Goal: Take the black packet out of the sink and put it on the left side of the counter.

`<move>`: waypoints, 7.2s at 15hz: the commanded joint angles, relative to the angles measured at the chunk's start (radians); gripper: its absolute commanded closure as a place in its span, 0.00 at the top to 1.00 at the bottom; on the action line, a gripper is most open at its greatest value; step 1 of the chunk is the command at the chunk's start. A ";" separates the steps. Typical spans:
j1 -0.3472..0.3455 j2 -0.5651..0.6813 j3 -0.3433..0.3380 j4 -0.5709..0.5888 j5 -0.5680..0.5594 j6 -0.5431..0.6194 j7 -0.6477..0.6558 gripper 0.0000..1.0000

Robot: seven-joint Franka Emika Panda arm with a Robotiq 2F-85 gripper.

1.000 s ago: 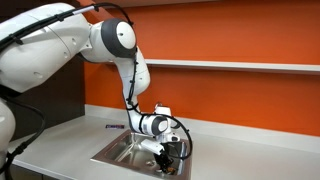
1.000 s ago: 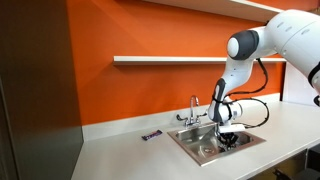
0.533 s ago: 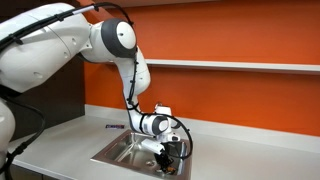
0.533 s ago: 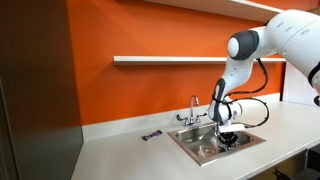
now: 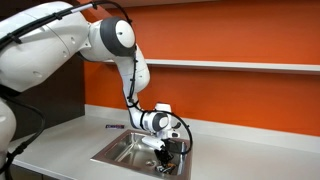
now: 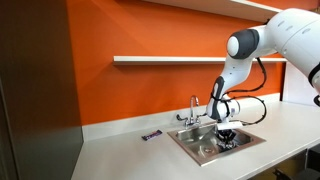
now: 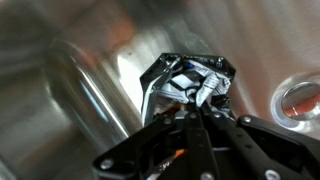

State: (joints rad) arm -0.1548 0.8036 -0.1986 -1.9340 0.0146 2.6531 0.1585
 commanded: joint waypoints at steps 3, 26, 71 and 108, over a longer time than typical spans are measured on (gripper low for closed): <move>0.033 -0.096 -0.015 -0.053 0.001 -0.027 0.020 0.01; 0.242 -0.474 -0.081 -0.370 -0.198 -0.027 0.178 0.01; 0.439 -0.404 0.306 -0.335 -0.216 -0.106 0.007 0.68; 0.266 -0.735 0.141 -0.583 -0.223 -0.075 0.198 1.00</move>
State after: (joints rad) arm 0.1572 0.1386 -0.0452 -2.4550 -0.2002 2.5747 0.3177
